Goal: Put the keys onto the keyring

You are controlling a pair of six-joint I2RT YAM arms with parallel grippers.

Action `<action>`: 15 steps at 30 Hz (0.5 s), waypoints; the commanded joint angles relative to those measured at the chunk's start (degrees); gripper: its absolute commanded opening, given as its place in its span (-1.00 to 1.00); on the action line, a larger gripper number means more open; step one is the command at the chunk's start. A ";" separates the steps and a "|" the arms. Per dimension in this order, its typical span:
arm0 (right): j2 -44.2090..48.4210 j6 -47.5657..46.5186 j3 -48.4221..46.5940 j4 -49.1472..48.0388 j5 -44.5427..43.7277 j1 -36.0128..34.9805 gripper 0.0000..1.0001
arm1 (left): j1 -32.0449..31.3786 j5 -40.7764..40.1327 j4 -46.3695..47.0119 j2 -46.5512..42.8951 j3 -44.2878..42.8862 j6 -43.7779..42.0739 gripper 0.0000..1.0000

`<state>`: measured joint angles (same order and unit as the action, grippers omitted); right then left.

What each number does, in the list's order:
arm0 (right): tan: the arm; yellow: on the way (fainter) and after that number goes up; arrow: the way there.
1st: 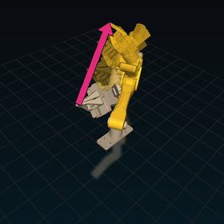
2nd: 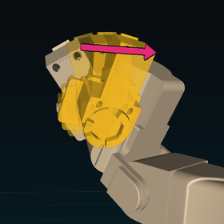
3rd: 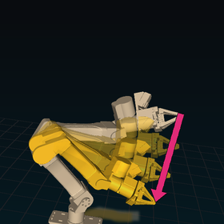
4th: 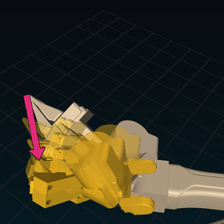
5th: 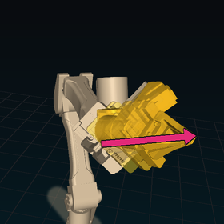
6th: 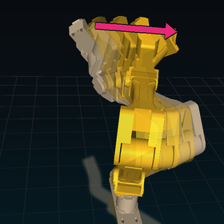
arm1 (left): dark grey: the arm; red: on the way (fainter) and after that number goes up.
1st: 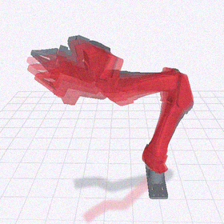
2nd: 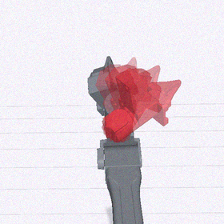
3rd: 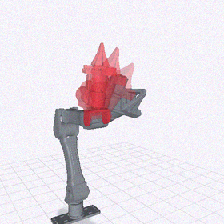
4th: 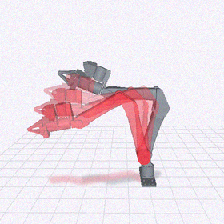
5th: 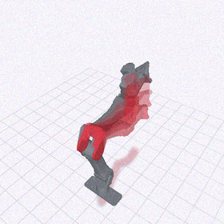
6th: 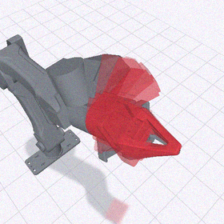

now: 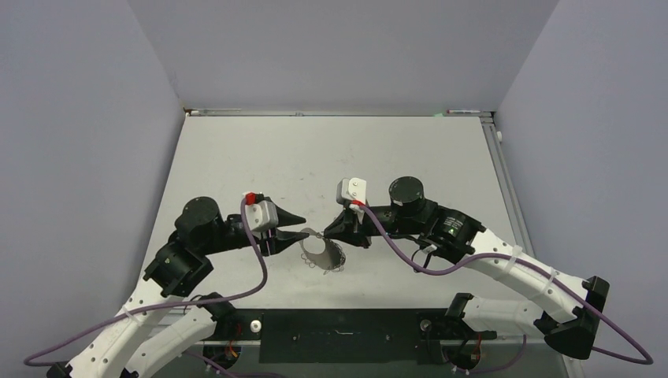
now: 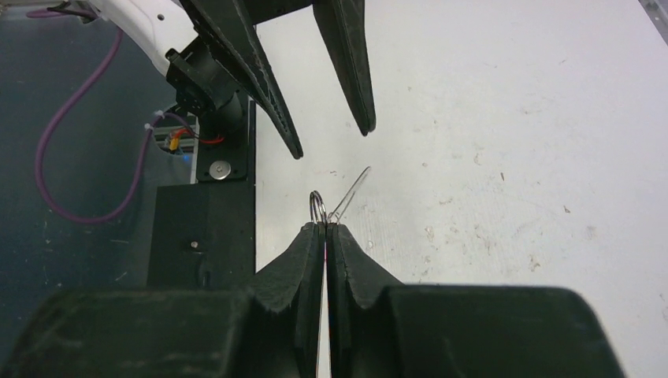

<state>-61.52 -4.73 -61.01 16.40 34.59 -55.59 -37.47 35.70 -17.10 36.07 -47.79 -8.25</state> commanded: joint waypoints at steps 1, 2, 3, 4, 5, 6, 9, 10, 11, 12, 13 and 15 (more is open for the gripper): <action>0.30 -3.83 -4.88 2.67 -1.94 -0.44 -0.90 | -0.32 4.55 -3.64 3.49 -3.90 -0.21 -0.36; 0.13 -4.21 -5.34 3.63 -2.27 -0.50 -0.90 | -0.32 5.07 -3.04 4.26 -3.97 0.19 -0.37; 0.02 -4.72 -5.74 4.45 -2.64 -0.53 -0.90 | -0.32 5.58 -2.68 4.79 -3.97 0.62 -0.37; -0.07 -5.02 -6.05 5.14 -2.96 -0.54 -0.90 | -0.32 6.13 -1.97 5.32 -3.98 0.95 -0.38; -0.16 -5.30 -6.38 5.78 -3.30 -0.63 -0.90 | -0.40 6.47 -1.47 5.74 -3.98 1.28 -0.39; -0.30 -5.63 -6.66 6.51 -3.68 -0.60 -0.90 | -0.41 6.70 -0.93 6.21 -3.90 1.57 -0.41; -0.62 -6.13 -7.18 7.96 -4.43 -0.89 -0.90 | -0.79 7.04 0.58 7.46 -3.51 2.36 -0.43; -0.63 -6.21 -7.19 8.05 -4.50 -0.92 -0.90 | -0.92 7.16 1.14 7.76 -3.39 2.62 -0.44; -0.62 -6.17 -7.19 8.15 -4.45 -1.00 -0.90 | -1.14 7.17 1.76 8.11 -3.30 2.89 -0.44; -0.67 -6.17 -7.19 8.28 -4.55 -1.08 -0.90 | -1.30 7.31 2.46 8.39 -3.20 3.34 -0.45; -0.64 -6.17 -7.19 8.34 -4.59 -1.14 -0.90 | -1.43 7.41 3.17 8.64 -3.10 3.78 -0.45; -0.72 -6.17 -7.06 8.31 -4.78 -1.23 -0.90 | -1.85 7.67 4.48 9.11 -3.02 4.63 -0.48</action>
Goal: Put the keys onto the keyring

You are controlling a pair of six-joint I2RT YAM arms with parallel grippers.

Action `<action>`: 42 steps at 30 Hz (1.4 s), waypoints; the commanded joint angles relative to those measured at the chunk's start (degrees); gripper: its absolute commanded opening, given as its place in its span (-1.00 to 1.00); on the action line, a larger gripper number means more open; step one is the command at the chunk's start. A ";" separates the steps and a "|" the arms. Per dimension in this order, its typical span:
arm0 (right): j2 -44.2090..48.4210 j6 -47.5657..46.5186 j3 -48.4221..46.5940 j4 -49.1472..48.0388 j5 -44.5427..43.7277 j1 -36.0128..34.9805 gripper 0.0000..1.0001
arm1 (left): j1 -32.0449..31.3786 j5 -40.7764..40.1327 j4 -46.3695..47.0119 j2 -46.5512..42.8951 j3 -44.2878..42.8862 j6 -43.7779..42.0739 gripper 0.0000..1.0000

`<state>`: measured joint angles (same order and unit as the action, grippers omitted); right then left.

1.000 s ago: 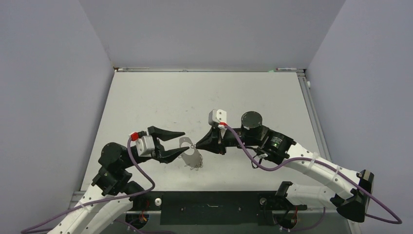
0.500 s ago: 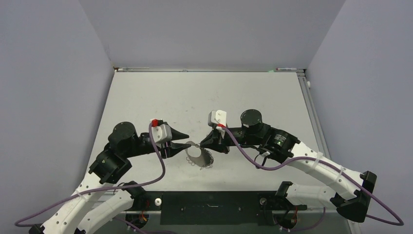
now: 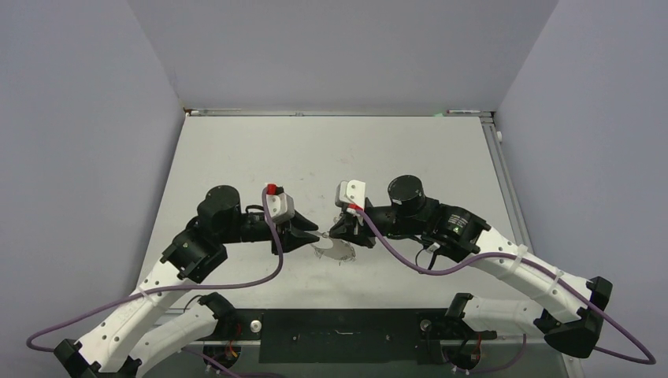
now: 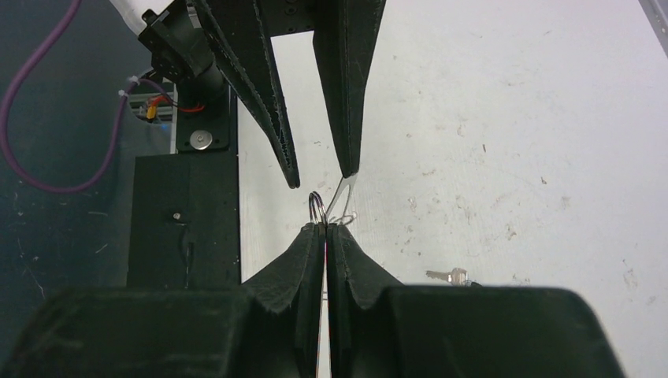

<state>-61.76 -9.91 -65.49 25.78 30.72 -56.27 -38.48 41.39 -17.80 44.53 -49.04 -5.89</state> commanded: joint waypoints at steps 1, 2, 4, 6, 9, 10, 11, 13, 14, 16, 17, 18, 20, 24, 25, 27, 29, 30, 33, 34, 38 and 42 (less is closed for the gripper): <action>-0.49 -1.03 -2.51 -0.97 -1.06 -0.59 -0.90 | -1.15 1.96 5.63 0.91 -1.77 2.57 -0.49; -0.53 -1.07 -2.53 -0.95 -1.27 -0.59 -0.90 | -1.48 1.93 5.87 1.17 -1.76 2.71 -0.51; -0.69 -1.08 -2.53 -0.83 -1.36 -0.59 -0.90 | -2.11 1.56 5.94 1.85 -1.93 2.97 -0.54; -0.88 -1.14 -2.62 -0.70 -1.38 -0.68 -0.90 | -2.94 1.09 5.66 2.71 -2.16 2.99 -0.57; -1.24 -1.16 -2.73 -0.42 -1.49 -0.84 -0.90 | -4.09 0.27 5.10 3.48 -2.38 2.73 -0.60; -1.34 -1.22 -2.83 -0.31 -1.46 -0.92 -0.90 | -4.40 -0.07 5.06 3.53 -2.34 2.65 -0.61; -1.41 -1.25 -2.88 -0.22 -1.51 -0.97 -0.90 | -4.71 -0.47 5.12 3.62 -2.30 2.48 -0.62; -1.37 -1.31 -2.97 -0.05 -1.52 -1.05 -0.90 | -5.16 -1.14 5.23 3.71 -2.29 2.17 -0.70; -1.35 -1.26 -3.01 0.00 -1.47 -1.16 -0.90 | -5.31 -1.47 5.23 3.72 -2.29 2.00 -0.73; -1.39 -1.29 -3.14 0.29 -1.36 -1.29 -0.90 | -5.60 -2.05 5.40 3.87 -2.36 1.85 -0.75; -1.48 -1.26 -3.15 0.42 -1.35 -1.37 -0.90 | -5.66 -2.15 5.49 4.01 -2.33 1.83 -0.78; -1.62 -1.28 -3.14 0.65 -1.36 -1.43 -0.90 | -5.75 -2.20 5.54 4.18 -2.43 1.70 -0.85; -1.79 -1.29 -3.23 1.09 -1.36 -1.63 -0.90 | -6.12 -2.65 5.18 4.56 -2.46 0.93 -1.00; -1.26 -0.81 -2.79 0.54 -1.73 -1.89 -0.90 | -7.23 -5.85 5.40 4.82 -1.74 -1.68 -1.00; -0.89 -0.27 -2.61 0.13 -2.21 -1.84 -0.89 | -7.44 -6.58 6.22 4.51 -1.20 -2.04 -1.00; 0.05 0.53 -1.98 -0.77 -3.24 -1.88 -0.81 | -7.44 -7.66 9.62 3.61 0.48 -1.32 -1.00; 1.31 1.81 -1.05 -1.98 -5.33 -1.91 -0.25 | -7.44 -8.29 13.48 2.52 2.36 -0.08 -1.00; 2.10 2.55 -0.33 -2.69 -6.65 -1.84 -0.04 | -7.44 -8.85 15.49 2.01 3.31 0.95 -1.00; 5.15 4.68 1.93 -5.03 -10.08 -1.72 0.27 | -7.48 -10.64 21.95 0.66 5.98 3.50 -1.00; 6.29 5.40 2.90 -5.98 -11.03 -1.71 0.28 | -7.42 -11.31 23.50 0.24 6.83 4.32 -1.00; 10.04 7.45 6.20 -9.27 -12.43 -1.59 0.29 | -7.49 -13.21 29.23 -1.36 9.68 6.86 -1.00; 10.09 7.72 7.66 -9.09 -11.74 -1.64 0.26 | -7.45 -14.17 32.00 -2.34 11.07 8.69 -1.00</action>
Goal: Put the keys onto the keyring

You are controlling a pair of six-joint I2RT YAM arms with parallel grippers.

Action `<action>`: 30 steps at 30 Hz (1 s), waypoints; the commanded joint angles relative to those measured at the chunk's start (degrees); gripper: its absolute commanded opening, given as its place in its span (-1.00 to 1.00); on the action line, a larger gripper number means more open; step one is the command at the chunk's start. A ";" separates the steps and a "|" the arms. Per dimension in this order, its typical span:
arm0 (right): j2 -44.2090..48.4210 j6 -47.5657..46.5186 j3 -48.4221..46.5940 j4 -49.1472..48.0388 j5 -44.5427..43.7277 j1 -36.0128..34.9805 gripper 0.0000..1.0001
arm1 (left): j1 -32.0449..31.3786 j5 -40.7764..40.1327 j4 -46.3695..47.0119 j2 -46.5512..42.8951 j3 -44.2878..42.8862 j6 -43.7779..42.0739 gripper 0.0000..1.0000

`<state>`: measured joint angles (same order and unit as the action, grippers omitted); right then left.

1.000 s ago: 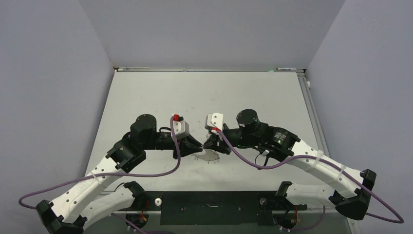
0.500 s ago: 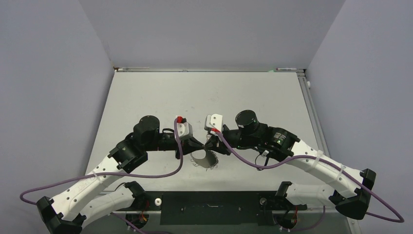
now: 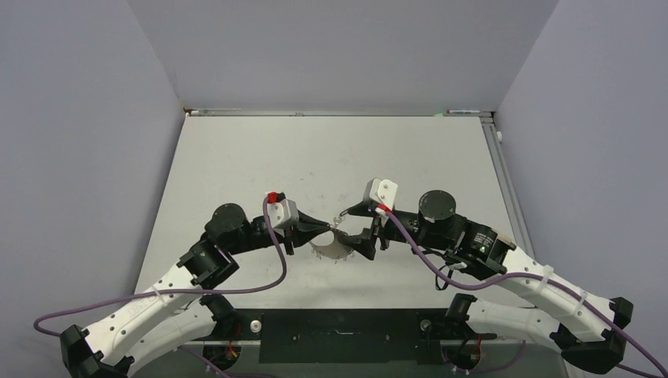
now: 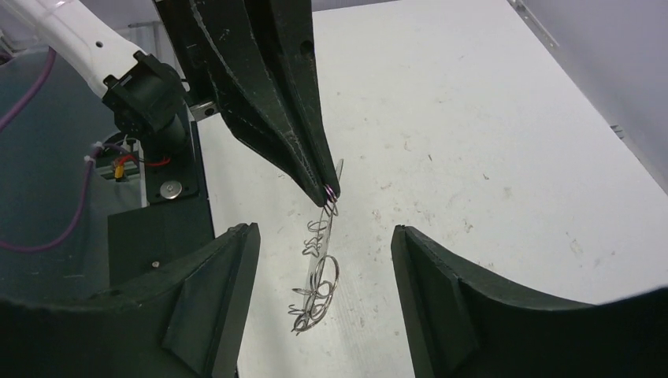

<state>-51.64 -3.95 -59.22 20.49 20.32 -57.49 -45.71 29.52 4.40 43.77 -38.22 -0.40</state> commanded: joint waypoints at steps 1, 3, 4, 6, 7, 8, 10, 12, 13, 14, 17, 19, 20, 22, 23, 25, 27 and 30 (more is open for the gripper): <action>-0.40 1.77 1.59 -3.67 -0.95 -0.42 0.26 | -0.19 -2.34 10.02 -1.60 0.27 3.48 -1.00; -1.08 1.67 1.86 -3.45 0.04 -0.38 0.26 | -0.21 -2.68 10.45 -1.55 0.32 4.16 -1.00; -1.36 1.76 2.05 -3.66 0.33 -0.42 0.26 | -0.25 -2.71 10.83 -1.62 0.51 4.51 -1.00; -1.64 1.91 2.62 -4.35 0.52 -0.42 0.26 | -0.21 -2.62 12.05 -2.01 0.95 5.51 -1.00; -1.73 2.08 2.97 -4.71 0.39 -0.42 0.26 | -0.23 -2.62 12.64 -2.24 1.21 5.89 -1.00; -1.79 2.09 3.19 -5.14 0.28 -0.37 0.26 | -0.21 -2.69 12.99 -2.47 1.36 6.26 -1.00; -2.08 2.26 3.66 -5.65 -0.08 -0.42 0.24 | -0.24 -2.80 13.18 -2.83 1.62 6.75 -1.00; -2.42 2.28 3.85 -5.97 -0.06 -0.41 0.19 | -0.25 -2.86 13.49 -3.13 1.90 7.10 -1.00; -2.68 2.28 3.93 -6.13 0.03 -0.42 0.12 | -0.25 -2.91 13.52 -3.28 2.09 7.36 -1.00; -2.88 2.30 3.94 -6.28 0.11 -0.41 0.06 | -0.21 -3.03 13.65 -3.40 2.14 7.57 -1.00; -3.44 2.20 3.92 -6.43 -0.20 -0.42 0.02 | -0.25 -3.28 14.15 -3.76 2.57 7.99 -1.00; -3.49 2.12 4.02 -6.39 -0.47 -0.42 0.02 | -0.25 -3.50 14.58 -4.08 2.77 8.30 -1.00; -3.47 2.10 4.03 -6.24 -0.64 -0.42 0.02 | -0.25 -3.62 14.60 -4.20 2.79 8.36 -1.00; -3.19 1.87 4.31 -6.10 -1.01 -0.43 0.02 | -0.24 -3.99 14.59 -4.42 2.77 8.47 -1.00; -2.98 1.84 4.51 -6.19 -1.06 -0.41 0.02 | -0.25 -4.10 14.65 -4.47 2.79 8.49 -1.00; -2.80 1.95 4.99 -6.60 -0.62 -0.38 -0.07 | -0.25 -4.37 14.96 -4.46 2.80 8.72 -1.00; -2.83 2.04 5.45 -7.05 -0.25 -0.42 -0.18 | -0.21 -4.46 15.91 -4.17 3.11 9.11 -1.00; -2.93 2.18 5.86 -8.06 0.29 -0.43 -0.53 | -0.25 -4.35 17.56 -3.59 3.72 10.31 -1.00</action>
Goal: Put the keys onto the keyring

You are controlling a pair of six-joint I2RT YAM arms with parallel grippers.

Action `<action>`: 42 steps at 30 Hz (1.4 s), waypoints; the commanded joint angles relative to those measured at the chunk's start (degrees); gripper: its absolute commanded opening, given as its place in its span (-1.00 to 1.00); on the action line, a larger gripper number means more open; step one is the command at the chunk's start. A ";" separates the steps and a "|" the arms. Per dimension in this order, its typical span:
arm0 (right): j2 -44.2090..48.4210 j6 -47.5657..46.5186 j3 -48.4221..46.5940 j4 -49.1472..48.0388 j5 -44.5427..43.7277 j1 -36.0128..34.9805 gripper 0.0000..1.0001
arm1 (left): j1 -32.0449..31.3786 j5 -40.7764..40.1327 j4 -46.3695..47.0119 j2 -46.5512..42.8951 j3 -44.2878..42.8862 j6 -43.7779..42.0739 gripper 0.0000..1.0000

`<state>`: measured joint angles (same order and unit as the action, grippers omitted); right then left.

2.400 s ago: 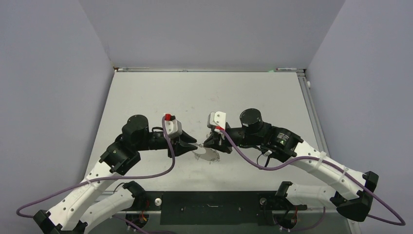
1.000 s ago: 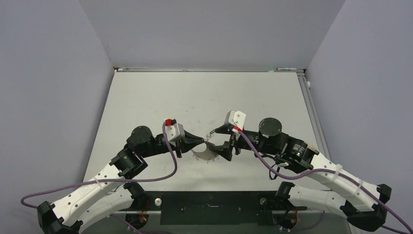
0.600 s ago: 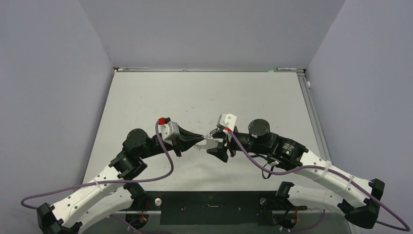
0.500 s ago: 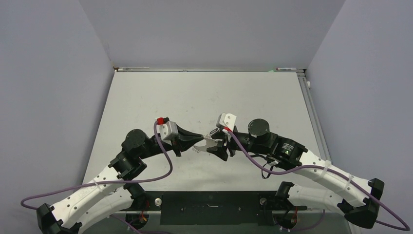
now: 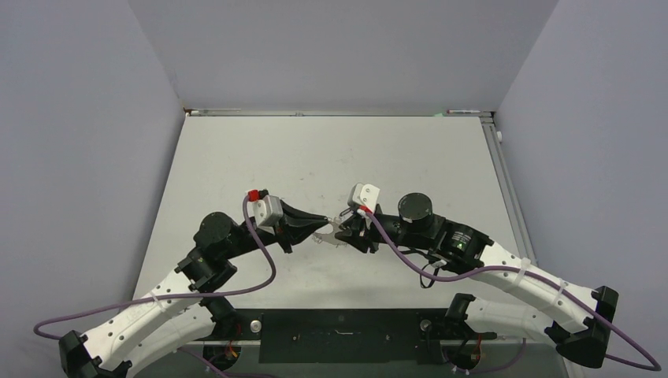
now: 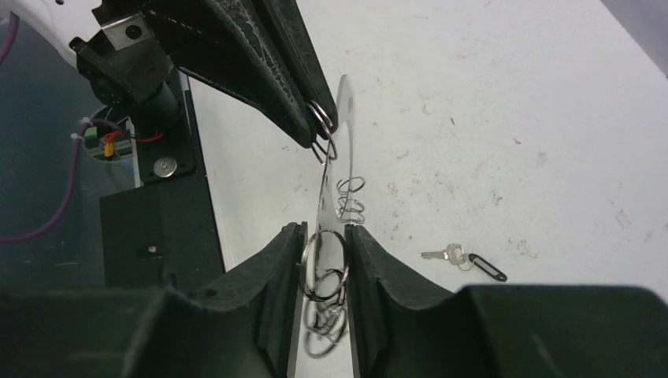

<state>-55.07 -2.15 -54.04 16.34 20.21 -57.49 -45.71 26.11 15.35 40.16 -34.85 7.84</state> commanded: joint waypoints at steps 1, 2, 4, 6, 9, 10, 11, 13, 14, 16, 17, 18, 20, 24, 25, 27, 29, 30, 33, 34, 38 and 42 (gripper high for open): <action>0.37 0.33 0.65 -4.02 0.57 -0.43 -0.67 | -0.25 -0.97 7.09 0.15 0.51 2.36 -1.00; 0.25 0.24 0.50 -4.03 0.66 -0.40 -0.81 | -0.25 -0.97 7.39 0.30 0.57 2.50 -1.00; -0.07 -0.05 0.15 -4.02 0.80 -0.42 -0.89 | -0.20 -0.97 7.47 0.52 0.57 2.62 -1.00; -0.40 -0.66 -0.41 -3.41 0.73 -0.42 -0.89 | -0.25 -1.11 7.38 0.68 0.73 2.50 -1.00; -1.15 -1.50 -1.43 -2.13 0.58 -0.40 -0.90 | -0.25 -1.81 6.02 0.67 0.86 1.31 -1.00; -1.19 -1.65 -1.82 -1.84 0.61 -0.47 -0.90 | -0.25 -2.13 5.15 0.70 0.77 0.73 -1.00; -1.18 -1.65 -2.01 -1.64 0.62 -0.51 -0.90 | -0.25 -2.67 4.41 0.65 0.71 0.23 -1.00; -0.87 -1.63 -2.49 -1.42 0.39 -0.51 -0.90 | -0.21 -3.32 3.32 0.54 0.66 -0.60 -1.00; -0.69 -1.67 -2.66 -1.44 0.30 -0.51 -0.90 | -0.20 -3.72 2.85 0.49 0.66 -0.97 -1.00; -0.53 -1.42 -3.14 -1.12 -0.50 -0.57 -0.90 | -0.24 -4.55 2.43 0.48 0.74 -1.38 -1.00; -0.67 -1.39 -3.50 -0.89 -0.93 -0.60 -0.90 | -0.25 -4.84 2.45 0.65 0.81 -1.41 -1.00; -0.92 -1.29 -3.85 -0.70 -1.22 -0.58 -0.90 | -0.25 -5.10 2.70 0.97 0.90 -1.31 -1.00; -1.64 -0.72 -4.65 -0.70 -1.96 -0.53 -0.90 | -0.23 -5.46 4.40 1.62 1.41 -0.53 -1.00; -3.53 0.00 -5.56 -0.92 -1.61 -0.83 -0.90 | -0.49 -7.21 11.23 3.81 3.35 3.35 -1.00; -3.94 0.10 -5.60 -1.02 -1.58 -0.85 -0.90 | -0.88 -7.82 13.44 4.73 3.87 4.57 -1.00; -4.45 0.25 -5.51 -1.43 -1.68 -0.94 -0.89 | -1.93 -9.39 16.30 6.59 4.30 4.95 -1.00; -4.81 0.79 -5.55 -2.09 -2.37 -0.95 -0.90 | -3.51 -11.83 18.19 7.94 4.75 4.12 -1.00; -4.79 1.17 -5.63 -2.41 -2.76 -0.94 -0.89 | -4.23 -12.85 19.56 8.48 5.09 3.59 -1.00; -4.96 2.15 -6.15 -2.79 -3.17 -0.88 -0.81 | -5.49 -14.97 22.84 9.72 5.98 2.98 -1.00; -4.96 2.15 -6.36 -2.61 -2.52 -0.92 -0.68 | -5.59 -15.17 23.75 10.02 6.14 2.98 -1.00; -2.87 4.36 -6.87 -3.16 0.46 -0.88 -0.01 | -5.86 -15.02 27.54 10.61 7.01 3.04 -1.00; 2.02 3.53 -7.18 -3.21 -1.05 -0.77 0.31 | -5.92 -13.19 29.58 9.86 7.83 3.46 -1.00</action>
<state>-58.50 0.99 -57.80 18.98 17.58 -57.91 -51.29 12.12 38.04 50.70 -27.35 10.79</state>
